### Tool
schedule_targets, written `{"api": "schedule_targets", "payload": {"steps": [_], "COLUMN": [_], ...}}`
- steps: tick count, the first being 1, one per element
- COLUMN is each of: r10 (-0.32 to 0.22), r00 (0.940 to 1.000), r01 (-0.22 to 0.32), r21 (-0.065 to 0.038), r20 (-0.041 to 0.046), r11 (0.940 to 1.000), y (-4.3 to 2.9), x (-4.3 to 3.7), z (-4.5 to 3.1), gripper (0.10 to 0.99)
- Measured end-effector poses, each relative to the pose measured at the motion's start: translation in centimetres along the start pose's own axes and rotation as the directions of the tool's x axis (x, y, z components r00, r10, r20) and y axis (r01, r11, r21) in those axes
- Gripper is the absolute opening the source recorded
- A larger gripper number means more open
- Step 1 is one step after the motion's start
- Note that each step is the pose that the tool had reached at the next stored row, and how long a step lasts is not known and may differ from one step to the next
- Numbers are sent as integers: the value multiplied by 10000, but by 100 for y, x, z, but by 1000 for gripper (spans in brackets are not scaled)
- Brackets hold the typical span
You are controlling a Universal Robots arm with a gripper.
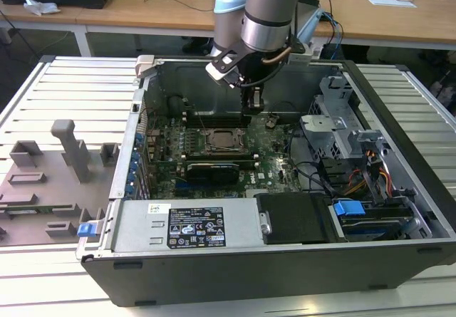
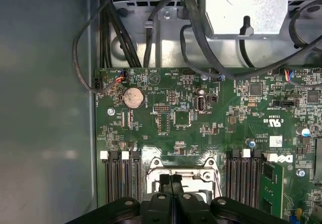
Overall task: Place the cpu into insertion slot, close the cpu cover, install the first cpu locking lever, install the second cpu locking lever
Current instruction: 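Close the cpu cover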
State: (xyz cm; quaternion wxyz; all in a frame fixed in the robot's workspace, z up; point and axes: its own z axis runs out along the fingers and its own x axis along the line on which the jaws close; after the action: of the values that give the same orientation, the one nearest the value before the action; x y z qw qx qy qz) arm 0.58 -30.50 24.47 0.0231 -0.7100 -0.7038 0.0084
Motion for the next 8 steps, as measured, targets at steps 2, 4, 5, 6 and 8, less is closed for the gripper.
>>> {"api": "schedule_targets", "payload": {"steps": [2,4,5,6,8], "r10": [0,-2,0,1,0], "r00": [10000,10000,10000,10000,10000], "r01": [0,2,0,-1,0], "r21": [0,0,1,0,0], "r20": [1,1,1,1,1], "r11": [10000,10000,10000,10000,10000], "y": [-13,-18,-21,-25,-29], "x": [0,0,0,0,0], "z": [2,4,4,5,7], "gripper": [106,106,106,106,106]}}
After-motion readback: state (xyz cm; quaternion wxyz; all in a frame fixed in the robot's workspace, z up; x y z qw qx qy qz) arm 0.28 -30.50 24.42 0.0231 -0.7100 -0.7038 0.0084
